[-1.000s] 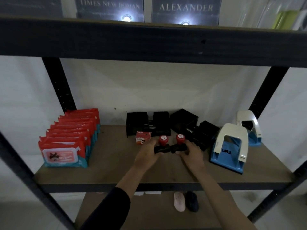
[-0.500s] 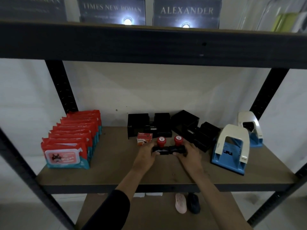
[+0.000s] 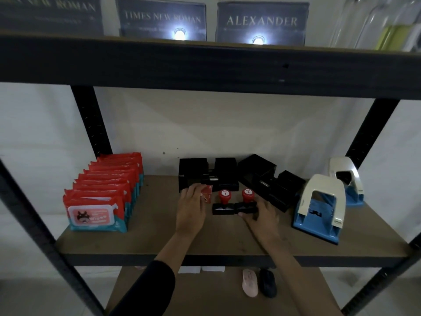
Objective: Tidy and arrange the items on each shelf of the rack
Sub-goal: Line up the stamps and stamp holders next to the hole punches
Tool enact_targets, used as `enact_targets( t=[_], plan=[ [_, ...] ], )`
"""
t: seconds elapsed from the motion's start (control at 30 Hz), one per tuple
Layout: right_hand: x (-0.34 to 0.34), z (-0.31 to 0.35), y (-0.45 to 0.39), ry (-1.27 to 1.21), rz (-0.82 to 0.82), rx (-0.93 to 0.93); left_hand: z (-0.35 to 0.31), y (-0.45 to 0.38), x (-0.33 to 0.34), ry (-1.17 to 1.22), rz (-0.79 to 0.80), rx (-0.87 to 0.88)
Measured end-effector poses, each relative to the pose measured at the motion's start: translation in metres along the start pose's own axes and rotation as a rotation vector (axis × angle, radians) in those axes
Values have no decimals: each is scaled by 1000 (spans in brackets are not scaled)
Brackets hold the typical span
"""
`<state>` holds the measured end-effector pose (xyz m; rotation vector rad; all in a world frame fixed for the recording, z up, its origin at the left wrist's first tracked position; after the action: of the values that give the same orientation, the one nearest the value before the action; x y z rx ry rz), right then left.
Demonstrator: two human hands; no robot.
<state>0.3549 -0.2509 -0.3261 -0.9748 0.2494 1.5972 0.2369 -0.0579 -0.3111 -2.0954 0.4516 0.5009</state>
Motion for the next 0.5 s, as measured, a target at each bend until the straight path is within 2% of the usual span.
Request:
enact_targets(
  t=[0.17,0.5],
  plan=[
    [0,1,1,-2,1,-11,13,-2,8,-186,132,108],
    [0,1,1,49,32,-10,17,-18,0,-150,179,100]
  ],
)
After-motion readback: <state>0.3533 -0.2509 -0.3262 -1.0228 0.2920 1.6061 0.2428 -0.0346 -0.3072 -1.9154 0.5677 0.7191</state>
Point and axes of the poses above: each hand's wrist, its own y-axis away from the middle knuckle, its own x-axis out of the palm, z = x × y, the point moved 4 cm from there along -y, towards the middle knuckle, and after that the axes turned 11 degrees about -z, right-handed, at the moved point
